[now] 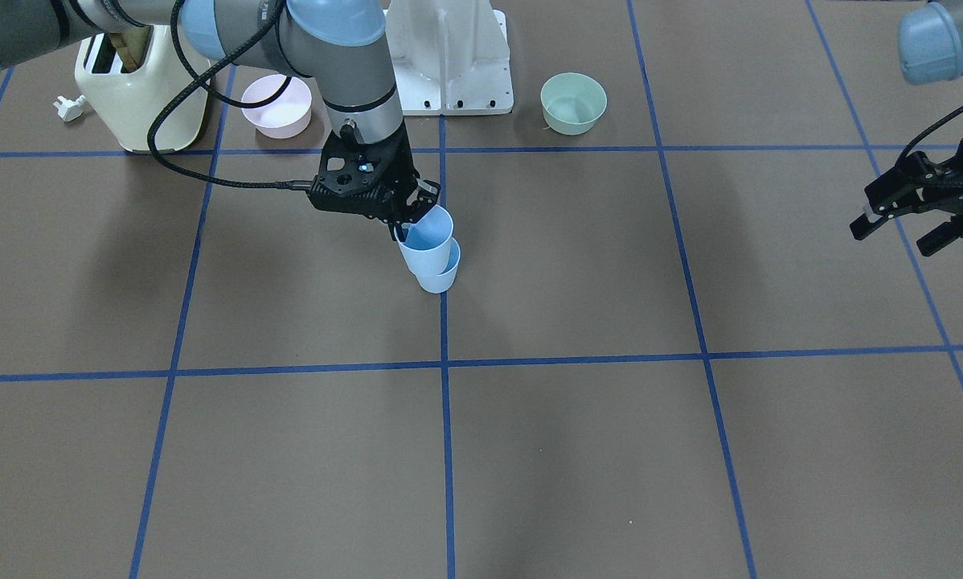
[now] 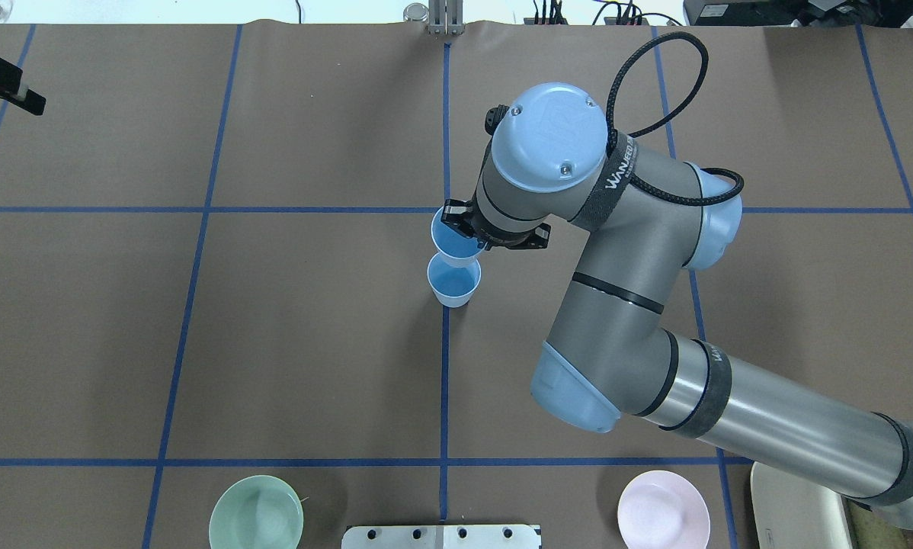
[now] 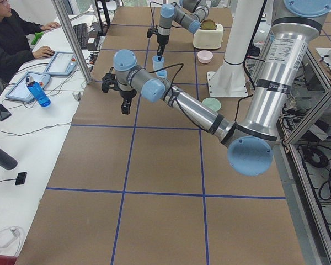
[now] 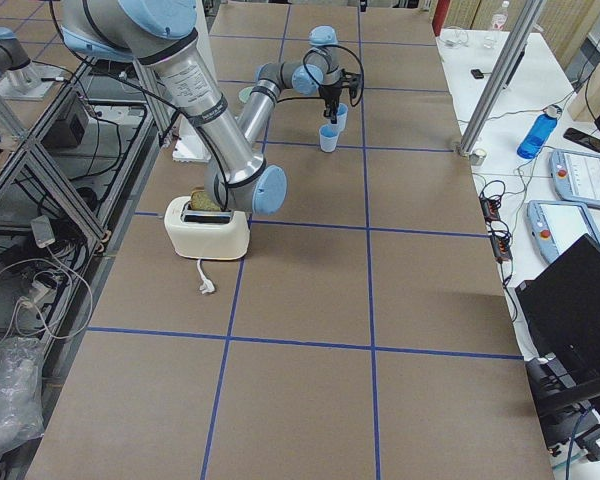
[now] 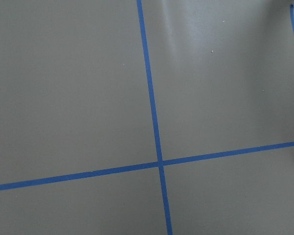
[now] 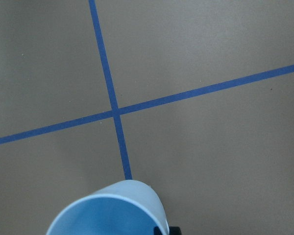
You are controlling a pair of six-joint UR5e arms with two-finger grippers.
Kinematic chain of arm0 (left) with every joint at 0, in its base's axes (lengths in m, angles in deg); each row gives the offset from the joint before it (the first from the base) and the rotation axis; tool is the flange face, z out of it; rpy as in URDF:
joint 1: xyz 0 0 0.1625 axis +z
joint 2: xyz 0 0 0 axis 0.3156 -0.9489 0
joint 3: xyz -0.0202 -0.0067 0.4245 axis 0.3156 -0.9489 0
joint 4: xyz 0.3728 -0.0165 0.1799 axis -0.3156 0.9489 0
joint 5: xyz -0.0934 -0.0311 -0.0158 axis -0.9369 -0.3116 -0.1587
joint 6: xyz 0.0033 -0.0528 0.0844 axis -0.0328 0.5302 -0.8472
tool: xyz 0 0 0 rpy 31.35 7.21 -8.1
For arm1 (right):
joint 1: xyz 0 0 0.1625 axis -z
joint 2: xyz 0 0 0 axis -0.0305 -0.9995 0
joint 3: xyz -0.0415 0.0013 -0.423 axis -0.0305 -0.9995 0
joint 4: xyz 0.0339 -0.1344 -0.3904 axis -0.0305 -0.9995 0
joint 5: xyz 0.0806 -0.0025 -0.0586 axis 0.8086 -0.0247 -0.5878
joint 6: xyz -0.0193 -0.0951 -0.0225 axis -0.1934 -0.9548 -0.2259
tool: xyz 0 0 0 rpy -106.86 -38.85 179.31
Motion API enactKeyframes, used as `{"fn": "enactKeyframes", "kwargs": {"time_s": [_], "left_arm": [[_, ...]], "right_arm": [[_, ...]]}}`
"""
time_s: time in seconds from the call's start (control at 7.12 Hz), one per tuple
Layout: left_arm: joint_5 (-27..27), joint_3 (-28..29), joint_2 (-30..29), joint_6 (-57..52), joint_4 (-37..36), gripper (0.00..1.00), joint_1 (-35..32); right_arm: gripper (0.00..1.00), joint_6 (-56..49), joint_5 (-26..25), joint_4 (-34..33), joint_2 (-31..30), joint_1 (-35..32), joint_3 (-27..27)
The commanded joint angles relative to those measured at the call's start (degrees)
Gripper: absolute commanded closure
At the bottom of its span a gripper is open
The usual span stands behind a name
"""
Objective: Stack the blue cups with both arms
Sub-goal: 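Lower the right-held cup into the center cup and open the right gripper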
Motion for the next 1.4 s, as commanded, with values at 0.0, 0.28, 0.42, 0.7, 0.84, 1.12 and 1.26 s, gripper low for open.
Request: {"fn": "enactKeyframes", "kwargs": {"time_s": [0.0,0.28,0.42,0.7,0.84,1.12,1.26], "left_arm": [[0.0,0.0,0.0,0.0,0.0,0.02,0.1],[0.0,0.3,0.0,0.0,0.0,0.02,0.2],[0.0,0.3,0.0,0.0,0.0,0.02,0.2],[0.0,0.4,0.0,0.1,0.0,0.02,0.2],[0.0,0.4,0.0,0.0,0.0,0.02,0.2],[0.0,0.4,0.0,0.0,0.0,0.02,0.3],[0.0,0.5,0.0,0.0,0.0,0.02,0.3]], "right_arm": [[1.0,0.1,-0.3,0.0,0.1,0.9,-0.8],[1.0,0.3,-0.4,0.0,0.0,1.6,-0.7],[1.0,0.9,-0.4,0.1,0.1,1.8,-0.6],[1.0,0.8,-0.5,0.1,-0.1,2.1,-0.6],[1.0,1.0,-0.9,0.1,0.0,2.1,-0.6],[0.01,0.6,-1.0,0.1,0.0,2.1,-0.6],[0.0,0.5,-1.2,0.1,0.1,2.1,-0.6]]}}
